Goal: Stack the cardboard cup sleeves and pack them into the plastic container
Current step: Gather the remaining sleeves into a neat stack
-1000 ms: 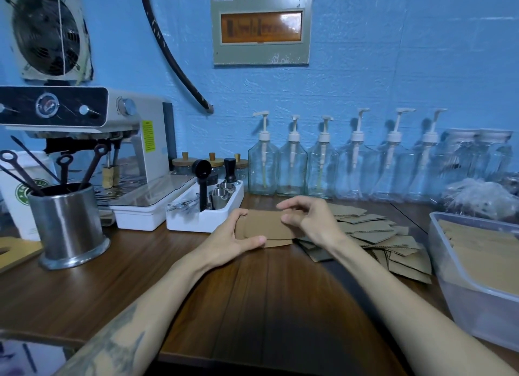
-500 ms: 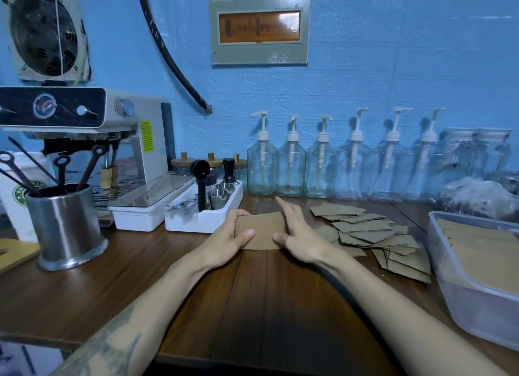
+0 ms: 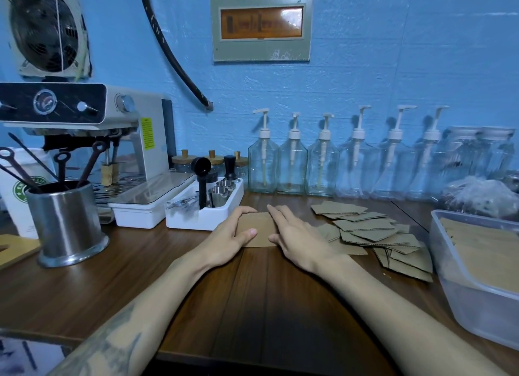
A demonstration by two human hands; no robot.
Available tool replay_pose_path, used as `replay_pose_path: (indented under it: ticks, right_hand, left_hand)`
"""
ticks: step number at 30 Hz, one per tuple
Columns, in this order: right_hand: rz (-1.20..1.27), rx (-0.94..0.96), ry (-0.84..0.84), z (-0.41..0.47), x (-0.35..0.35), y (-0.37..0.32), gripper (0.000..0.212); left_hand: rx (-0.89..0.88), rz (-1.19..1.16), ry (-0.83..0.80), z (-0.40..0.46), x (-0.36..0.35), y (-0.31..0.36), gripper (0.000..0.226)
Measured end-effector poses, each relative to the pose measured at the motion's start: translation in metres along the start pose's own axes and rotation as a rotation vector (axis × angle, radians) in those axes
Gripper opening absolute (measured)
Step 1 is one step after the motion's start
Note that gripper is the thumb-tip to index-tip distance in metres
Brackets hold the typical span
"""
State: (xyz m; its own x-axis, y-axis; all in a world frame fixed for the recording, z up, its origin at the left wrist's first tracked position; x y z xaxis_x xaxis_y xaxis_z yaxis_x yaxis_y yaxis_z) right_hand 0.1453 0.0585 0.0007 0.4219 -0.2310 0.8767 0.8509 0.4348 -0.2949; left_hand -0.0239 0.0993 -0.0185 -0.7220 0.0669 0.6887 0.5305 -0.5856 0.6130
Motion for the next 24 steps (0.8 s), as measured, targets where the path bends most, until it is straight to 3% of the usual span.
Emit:
replay_pose_path:
  ticks: [7,13,19,24]
  right_hand:
    - [0.065,0.006,-0.022,0.002,0.011,0.011,0.061]
    - [0.078,-0.155,0.105,-0.004,0.038,0.053,0.046]
    - [-0.038,-0.381,-0.089,-0.011,0.024,0.073,0.056]
    - [0.075,-0.427,-0.031,-0.010,0.027,0.075,0.043]
  left_hand:
    - [-0.001,0.017,0.042,-0.001,0.002,0.000,0.031]
    - [0.061,0.049,0.067,-0.001,0.007,-0.004,0.030]
    - [0.072,0.066,0.076,-0.001,0.008,-0.004,0.031]
    - [0.065,0.042,0.059,-0.002,0.007,-0.004,0.030]
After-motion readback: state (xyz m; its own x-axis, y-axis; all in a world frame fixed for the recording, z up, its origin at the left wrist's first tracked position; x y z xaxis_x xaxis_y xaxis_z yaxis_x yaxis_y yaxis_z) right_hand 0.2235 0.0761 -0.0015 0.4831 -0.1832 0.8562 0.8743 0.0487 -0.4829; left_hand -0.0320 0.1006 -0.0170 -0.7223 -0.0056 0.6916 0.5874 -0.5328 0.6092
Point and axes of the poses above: each hand's wrist, its own z-axis towards the middle knuckle, its own x-axis out of the back of the hand, y = z × x, the point moved 4 cm from there along z, towards the middle knuckle, and after that the axes turned 12 degrees about z, right-handed, at the moved point
